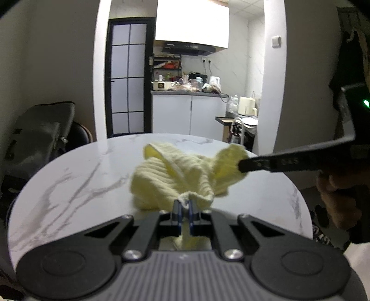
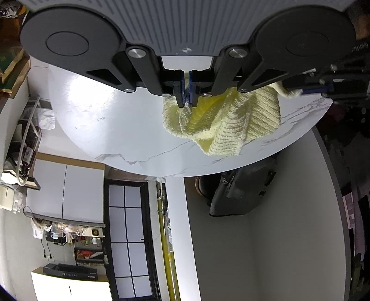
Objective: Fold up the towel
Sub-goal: 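Lift the towel with both grippers, spreading the grippers apart to unfurl it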
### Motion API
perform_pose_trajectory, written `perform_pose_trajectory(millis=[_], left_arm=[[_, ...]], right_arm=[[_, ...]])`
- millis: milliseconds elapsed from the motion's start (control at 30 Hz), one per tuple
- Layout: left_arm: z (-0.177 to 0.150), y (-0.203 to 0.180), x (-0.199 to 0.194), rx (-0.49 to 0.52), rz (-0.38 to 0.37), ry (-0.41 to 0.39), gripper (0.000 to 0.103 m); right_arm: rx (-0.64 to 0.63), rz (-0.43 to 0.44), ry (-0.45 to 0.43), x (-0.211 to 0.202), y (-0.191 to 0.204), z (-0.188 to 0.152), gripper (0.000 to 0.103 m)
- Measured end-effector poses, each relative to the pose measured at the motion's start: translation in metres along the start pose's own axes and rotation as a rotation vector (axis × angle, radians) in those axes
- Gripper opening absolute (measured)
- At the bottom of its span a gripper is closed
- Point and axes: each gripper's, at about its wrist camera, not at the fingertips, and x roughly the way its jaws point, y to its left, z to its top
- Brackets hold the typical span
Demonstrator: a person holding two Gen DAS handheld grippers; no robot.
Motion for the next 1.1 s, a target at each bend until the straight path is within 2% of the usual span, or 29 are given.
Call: perform_pose_trajectory(millis=[633,867,1100], left_arm=[[0.015,0.063,-0.041,-0.004,0.202,-0.039,0.006],[0.037,0.064,-0.063,0.022,0.225,-0.095,0.006],[0.069,0.056,-0.085,0.048,0.244,-0.161,0.006]], right_arm=[[-0.051,-0.095,-0.042,-0.032,0.009,0.008,0.004],[-0.129,-0.108,-0.126,-0.065,0.029,0.033,0.004],[-0.151,-0.123,-0.192,-0.087,0.037,0.059,0.004]])
